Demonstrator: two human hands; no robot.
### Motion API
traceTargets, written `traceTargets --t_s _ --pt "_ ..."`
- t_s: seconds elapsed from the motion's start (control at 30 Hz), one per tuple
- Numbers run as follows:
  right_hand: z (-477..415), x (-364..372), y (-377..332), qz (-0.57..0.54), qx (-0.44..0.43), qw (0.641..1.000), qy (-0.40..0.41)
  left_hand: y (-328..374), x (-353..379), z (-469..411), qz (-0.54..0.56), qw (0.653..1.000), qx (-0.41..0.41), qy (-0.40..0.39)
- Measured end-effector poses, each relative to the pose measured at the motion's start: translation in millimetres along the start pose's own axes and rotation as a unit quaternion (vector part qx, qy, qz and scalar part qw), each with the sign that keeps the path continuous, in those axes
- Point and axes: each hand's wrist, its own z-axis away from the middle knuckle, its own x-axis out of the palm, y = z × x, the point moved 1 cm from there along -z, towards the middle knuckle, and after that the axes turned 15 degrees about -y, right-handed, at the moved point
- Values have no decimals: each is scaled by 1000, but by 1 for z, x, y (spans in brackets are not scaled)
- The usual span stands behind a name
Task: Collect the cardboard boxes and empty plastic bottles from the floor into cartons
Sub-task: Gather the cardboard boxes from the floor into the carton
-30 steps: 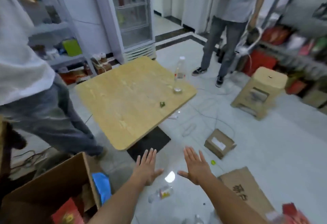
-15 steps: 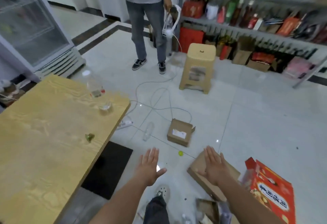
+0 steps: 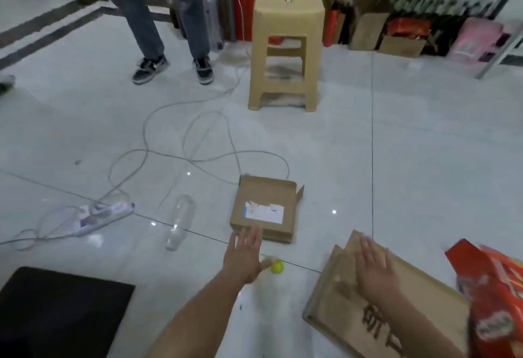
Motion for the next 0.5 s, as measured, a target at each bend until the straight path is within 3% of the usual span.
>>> traceTargets --t_s 0.1,0.2,0.37,0.5 --pt "-64 12 29 -71 77 994 9 -6 5 -93 -5 998 7 69" --pt "-101 17 46 -131 115 984 31 -15 -2 -140 -14 999 9 44" --pt "-93 34 30 -216 106 971 -6 -21 8 -125 -6 999 35 -25" --pt "-98 34 21 -217 91 971 50 -18 -12 -128 86 996 28 -21"
